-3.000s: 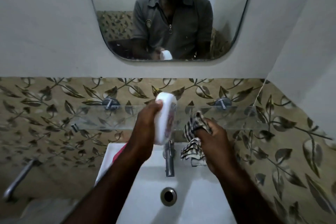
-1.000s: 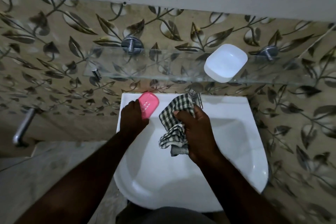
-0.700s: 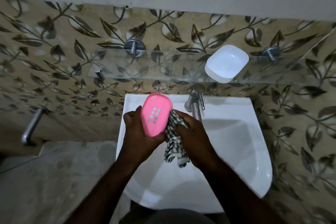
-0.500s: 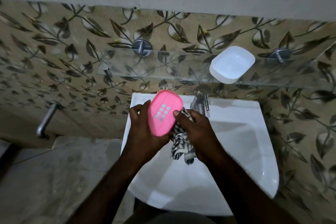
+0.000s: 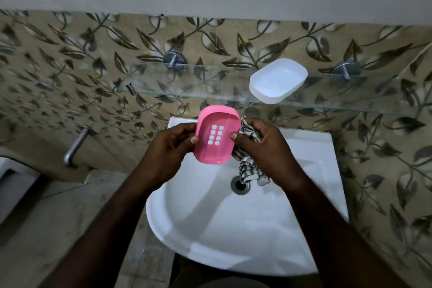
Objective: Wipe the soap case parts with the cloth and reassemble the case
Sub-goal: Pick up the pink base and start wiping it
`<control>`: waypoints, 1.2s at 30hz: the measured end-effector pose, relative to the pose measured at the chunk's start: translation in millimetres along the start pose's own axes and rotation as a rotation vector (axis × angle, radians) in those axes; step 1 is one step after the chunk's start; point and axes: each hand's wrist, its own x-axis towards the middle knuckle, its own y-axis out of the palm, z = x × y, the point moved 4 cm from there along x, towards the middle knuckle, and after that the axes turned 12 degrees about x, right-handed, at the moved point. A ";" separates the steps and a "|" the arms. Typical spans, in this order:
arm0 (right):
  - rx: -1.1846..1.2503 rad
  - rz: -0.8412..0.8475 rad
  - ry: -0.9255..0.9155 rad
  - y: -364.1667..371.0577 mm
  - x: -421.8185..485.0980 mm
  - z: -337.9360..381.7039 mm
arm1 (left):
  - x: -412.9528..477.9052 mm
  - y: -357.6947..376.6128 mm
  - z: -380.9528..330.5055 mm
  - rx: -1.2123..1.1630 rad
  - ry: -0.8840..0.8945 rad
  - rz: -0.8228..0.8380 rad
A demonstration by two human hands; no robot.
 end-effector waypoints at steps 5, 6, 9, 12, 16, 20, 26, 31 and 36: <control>-0.115 0.062 -0.093 -13.6 4.3 13.4 | -2.2 -1.1 -19.2 0.207 0.094 -0.023; -0.141 0.070 -0.114 -14.1 4.4 15.3 | -3.8 -2.5 -23.5 0.269 0.114 -0.034; -0.204 0.063 -0.155 -14.4 4.2 18.3 | -6.5 -8.8 -34.7 0.490 0.208 -0.104; -0.255 0.061 -0.199 -12.8 1.9 21.3 | -9.0 -11.3 -38.9 0.599 0.275 -0.162; -0.254 0.063 -0.220 -9.6 0.4 25.1 | -11.2 -13.3 -39.2 0.639 0.303 -0.205; -0.268 0.061 -0.240 -8.6 1.8 28.1 | -14.3 -13.0 -48.9 0.657 0.340 -0.254; -0.225 -0.043 -0.368 -8.4 -2.8 37.4 | -19.1 -11.4 -58.7 0.698 0.406 -0.328; -0.259 -0.031 -0.284 -7.9 5.5 20.0 | -20.4 -4.7 -53.7 0.773 0.433 -0.406; -0.252 -0.052 -0.212 -13.0 0.3 2.0 | -29.6 -0.4 -37.1 0.942 0.550 -0.332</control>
